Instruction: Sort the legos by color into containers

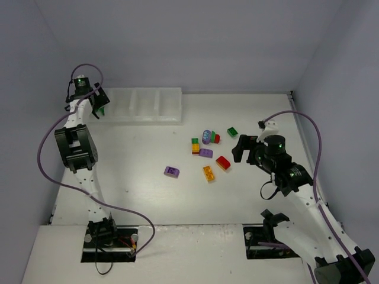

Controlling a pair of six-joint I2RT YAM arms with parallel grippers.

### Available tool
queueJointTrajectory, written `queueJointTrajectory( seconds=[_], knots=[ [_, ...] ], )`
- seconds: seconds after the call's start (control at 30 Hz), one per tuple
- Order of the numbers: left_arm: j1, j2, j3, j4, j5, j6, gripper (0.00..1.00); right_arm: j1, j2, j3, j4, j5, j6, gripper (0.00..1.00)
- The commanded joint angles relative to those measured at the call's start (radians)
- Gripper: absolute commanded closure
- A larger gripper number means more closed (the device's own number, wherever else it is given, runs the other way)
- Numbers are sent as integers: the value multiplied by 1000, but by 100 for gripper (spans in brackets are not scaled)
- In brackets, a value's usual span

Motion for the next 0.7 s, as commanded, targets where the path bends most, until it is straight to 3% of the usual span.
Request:
queueJointTrajectory(
  seconds=[0.0, 0.23, 0.4, 0.6, 0.67],
  knots=[
    [-18, -264, -105, 17, 60, 49, 6, 5, 0, 20, 66, -8, -13, 1],
    [-177, -619, -548, -4, 119, 85, 6, 5, -11, 23, 68, -11, -33, 0],
    [-433, -799, -774, -87, 77, 75, 6, 5, -17, 17, 63, -12, -29, 0],
    [-732, -834, -940, -124, 21, -22, 6, 5, -37, -11, 62, -41, -32, 0],
    [-777, -813, -957, -124, 1, -62, 6, 5, -57, -20, 62, -52, -27, 0]
  ],
)
